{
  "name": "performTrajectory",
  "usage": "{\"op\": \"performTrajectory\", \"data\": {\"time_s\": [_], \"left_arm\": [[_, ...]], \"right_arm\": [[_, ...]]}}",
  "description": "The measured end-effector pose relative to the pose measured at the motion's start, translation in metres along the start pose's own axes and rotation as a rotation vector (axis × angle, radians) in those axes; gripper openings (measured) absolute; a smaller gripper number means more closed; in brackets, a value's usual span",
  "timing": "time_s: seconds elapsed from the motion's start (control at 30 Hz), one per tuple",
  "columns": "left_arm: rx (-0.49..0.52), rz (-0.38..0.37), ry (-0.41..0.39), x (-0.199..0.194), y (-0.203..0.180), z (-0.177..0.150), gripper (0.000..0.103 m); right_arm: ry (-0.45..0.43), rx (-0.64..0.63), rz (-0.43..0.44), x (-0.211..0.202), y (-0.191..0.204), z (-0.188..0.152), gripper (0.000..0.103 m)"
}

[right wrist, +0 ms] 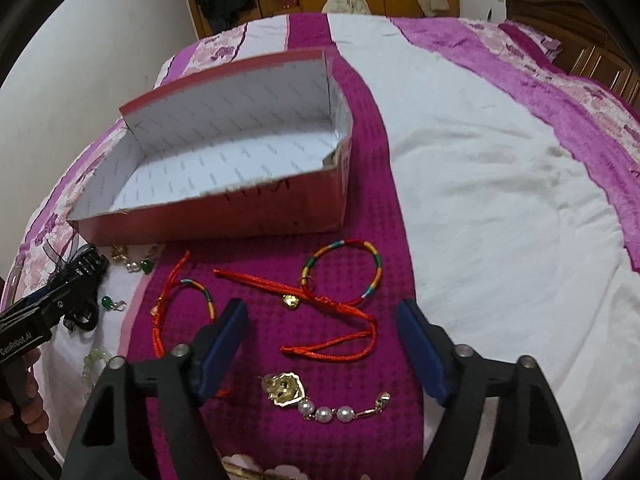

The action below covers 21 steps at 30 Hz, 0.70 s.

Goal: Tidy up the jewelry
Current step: 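Grasp the black organza bow with the left tool while the right tool grasps a red string bracelet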

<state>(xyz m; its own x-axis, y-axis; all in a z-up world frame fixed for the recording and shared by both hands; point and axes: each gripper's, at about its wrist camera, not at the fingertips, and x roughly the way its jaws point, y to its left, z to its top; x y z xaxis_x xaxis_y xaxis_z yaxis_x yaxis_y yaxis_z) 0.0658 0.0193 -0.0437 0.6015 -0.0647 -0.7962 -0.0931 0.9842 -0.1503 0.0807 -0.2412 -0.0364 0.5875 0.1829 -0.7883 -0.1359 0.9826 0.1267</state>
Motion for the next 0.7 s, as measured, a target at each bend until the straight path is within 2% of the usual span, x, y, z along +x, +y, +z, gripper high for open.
{"op": "performTrajectory", "data": {"time_s": [0.17,0.2,0.23,0.27,0.33,0.37,0.43,0.47,0.7], "left_arm": [[0.004,-0.002,-0.004,0.001,0.000,-0.002,0.068],[0.005,-0.005,-0.006,0.000,0.001,-0.002,0.068],[0.005,-0.008,-0.009,-0.001,0.002,-0.003,0.068],[0.006,-0.011,-0.011,-0.002,0.002,-0.003,0.066],[0.006,-0.018,-0.017,-0.005,0.003,-0.004,0.065],[0.005,-0.022,-0.018,-0.006,0.004,-0.004,0.065],[0.005,-0.029,-0.023,-0.010,0.004,-0.004,0.065],[0.008,-0.030,-0.028,-0.012,0.003,-0.004,0.065],[0.008,-0.039,-0.061,-0.030,0.003,-0.004,0.065]], "right_arm": [[0.023,0.037,0.037,0.006,-0.010,-0.003,0.072],[0.021,0.046,0.038,0.006,-0.011,-0.003,0.069],[0.020,0.053,0.030,0.005,-0.013,-0.002,0.061],[0.019,0.060,0.023,0.004,-0.015,-0.002,0.058],[0.018,0.072,0.025,0.003,-0.019,-0.001,0.040],[0.017,0.079,0.029,0.002,-0.021,-0.001,0.035],[0.018,0.090,0.044,0.000,-0.023,0.000,0.014],[0.017,0.095,0.050,-0.001,-0.025,0.001,0.011],[-0.045,0.095,0.079,-0.023,-0.023,-0.002,0.005]]}}
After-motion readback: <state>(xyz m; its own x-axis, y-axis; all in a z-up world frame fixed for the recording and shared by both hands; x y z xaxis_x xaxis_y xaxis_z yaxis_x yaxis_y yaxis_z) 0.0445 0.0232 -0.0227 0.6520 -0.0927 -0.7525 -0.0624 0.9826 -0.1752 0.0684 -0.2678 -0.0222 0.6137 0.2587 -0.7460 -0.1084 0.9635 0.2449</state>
